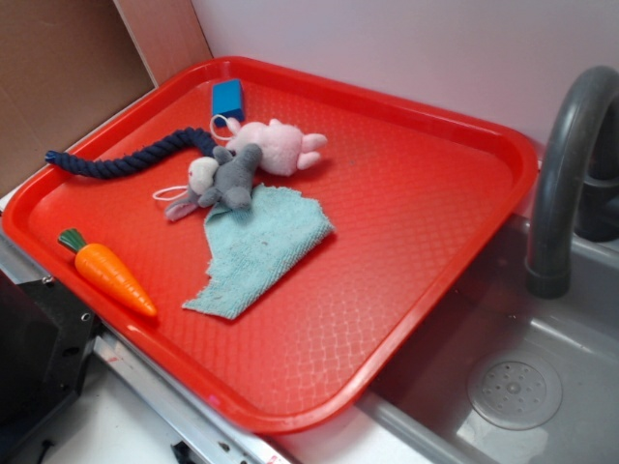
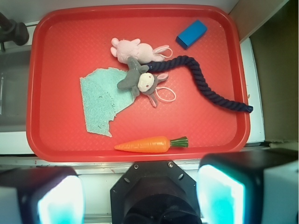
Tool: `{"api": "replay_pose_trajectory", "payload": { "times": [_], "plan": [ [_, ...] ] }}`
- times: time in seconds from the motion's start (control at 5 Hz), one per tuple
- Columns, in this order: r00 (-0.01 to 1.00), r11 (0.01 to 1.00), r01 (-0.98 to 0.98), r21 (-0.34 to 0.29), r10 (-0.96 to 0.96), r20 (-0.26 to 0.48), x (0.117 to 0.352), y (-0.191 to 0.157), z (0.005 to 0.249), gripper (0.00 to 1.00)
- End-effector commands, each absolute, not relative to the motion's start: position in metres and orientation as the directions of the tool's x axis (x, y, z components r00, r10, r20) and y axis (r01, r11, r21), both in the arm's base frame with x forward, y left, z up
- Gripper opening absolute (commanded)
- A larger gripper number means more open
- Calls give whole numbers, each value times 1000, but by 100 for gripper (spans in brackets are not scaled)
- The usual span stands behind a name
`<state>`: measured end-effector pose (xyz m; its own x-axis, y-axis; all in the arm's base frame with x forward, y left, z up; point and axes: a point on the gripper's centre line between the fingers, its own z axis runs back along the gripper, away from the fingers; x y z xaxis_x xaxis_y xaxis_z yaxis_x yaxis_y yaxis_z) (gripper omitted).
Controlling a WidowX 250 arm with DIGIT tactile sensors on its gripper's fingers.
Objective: Grab the blue block.
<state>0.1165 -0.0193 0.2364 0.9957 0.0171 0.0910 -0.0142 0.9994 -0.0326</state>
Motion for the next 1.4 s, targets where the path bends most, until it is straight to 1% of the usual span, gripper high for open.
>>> {"api": "replay_pose_trajectory", "payload": {
  "times": [0.0, 0.2, 0.4, 0.6, 0.8, 1.0, 1.2],
  "plan": [
    [996, 999, -14, -33, 17, 91, 116, -19, 236, 100],
    [959, 965, -261, -28, 262, 107, 131, -19, 234, 100],
    [849, 871, -485, -73, 489, 200, 148, -10, 223, 100],
    [686, 789, -601, -127, 591, 424, 165, 8, 212, 100],
    [615, 727, -660, -189, 667, 420, 193, 37, 191, 100],
    [575, 689, -698, -197, 703, 419, 219, 55, 177, 100],
    [540, 646, -747, -159, 728, 422, 256, 74, 153, 100]
  ]
}}
